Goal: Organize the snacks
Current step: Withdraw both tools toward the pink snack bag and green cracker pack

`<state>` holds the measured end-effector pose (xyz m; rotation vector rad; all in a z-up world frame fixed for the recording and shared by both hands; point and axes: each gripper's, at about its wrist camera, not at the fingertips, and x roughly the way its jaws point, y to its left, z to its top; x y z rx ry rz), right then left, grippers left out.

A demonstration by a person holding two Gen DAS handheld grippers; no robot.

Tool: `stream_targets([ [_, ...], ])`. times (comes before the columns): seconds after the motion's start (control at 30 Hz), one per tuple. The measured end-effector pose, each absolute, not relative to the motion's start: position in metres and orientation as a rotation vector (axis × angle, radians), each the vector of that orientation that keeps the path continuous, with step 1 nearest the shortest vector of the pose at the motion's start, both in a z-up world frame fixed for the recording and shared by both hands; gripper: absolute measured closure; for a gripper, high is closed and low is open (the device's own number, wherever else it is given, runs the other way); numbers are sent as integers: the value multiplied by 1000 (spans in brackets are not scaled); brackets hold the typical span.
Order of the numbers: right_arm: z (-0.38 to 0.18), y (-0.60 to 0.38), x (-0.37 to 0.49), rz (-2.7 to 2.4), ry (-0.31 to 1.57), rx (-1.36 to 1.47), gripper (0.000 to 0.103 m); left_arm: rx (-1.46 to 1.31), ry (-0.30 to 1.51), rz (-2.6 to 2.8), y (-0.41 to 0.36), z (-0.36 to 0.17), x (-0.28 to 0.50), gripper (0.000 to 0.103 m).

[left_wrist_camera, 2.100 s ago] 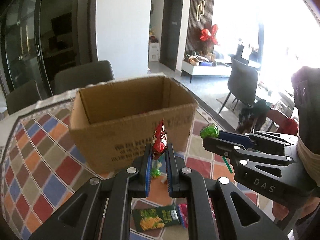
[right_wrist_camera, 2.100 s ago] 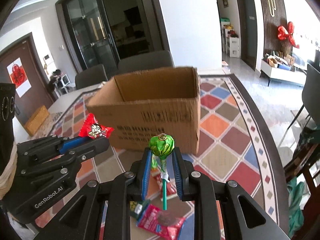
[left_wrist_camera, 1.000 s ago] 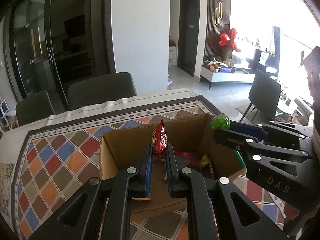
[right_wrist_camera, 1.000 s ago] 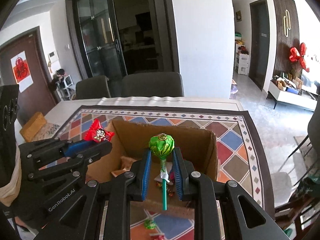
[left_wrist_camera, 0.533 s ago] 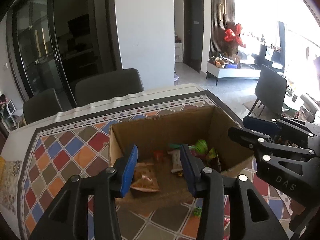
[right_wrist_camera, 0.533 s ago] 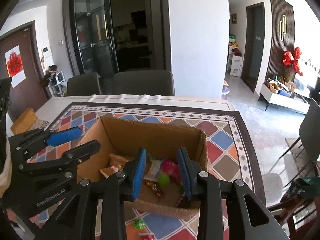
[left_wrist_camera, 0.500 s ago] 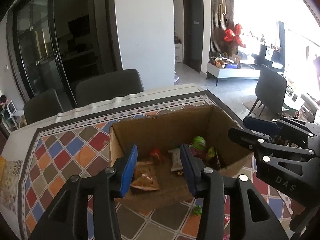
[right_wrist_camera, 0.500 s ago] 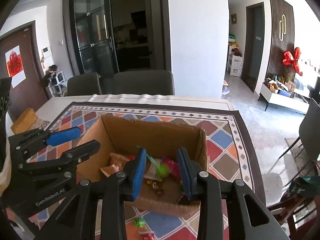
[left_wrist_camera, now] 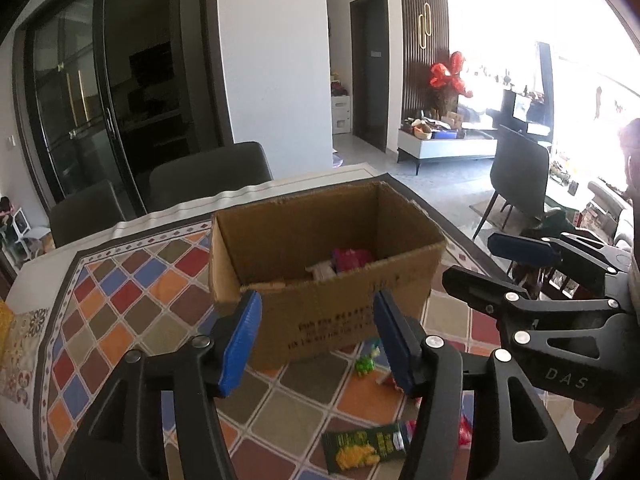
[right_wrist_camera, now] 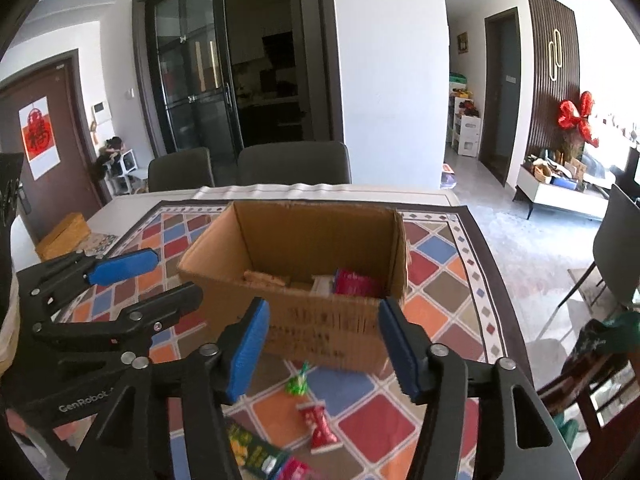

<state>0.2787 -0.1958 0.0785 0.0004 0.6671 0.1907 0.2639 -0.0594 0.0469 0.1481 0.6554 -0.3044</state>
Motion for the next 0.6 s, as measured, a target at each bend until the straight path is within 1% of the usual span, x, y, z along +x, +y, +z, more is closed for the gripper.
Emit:
stream_targets([
  [0.07, 75, -194, 268, 185, 665, -11, 41, 147, 658, -306, -59, 45, 257, 42],
  [0.23, 64, -192, 250, 186, 693, 1, 41, 132, 685, -316, -57, 33, 239, 41],
  [0.37, 50, -192, 240, 186, 733, 12, 41, 123, 713, -318, -53, 20, 229, 37],
  [0.43, 40, -194, 234, 171, 759, 20, 35, 134, 726, -309, -52, 10, 224, 36],
  [0.47, 37, -194, 231, 164, 768, 23, 33, 139, 731, -306, -52, 6, 223, 36],
  [0.6, 15, -195, 221, 144, 824, 42, 32, 169, 763, -309, -54, -14, 216, 36],
])
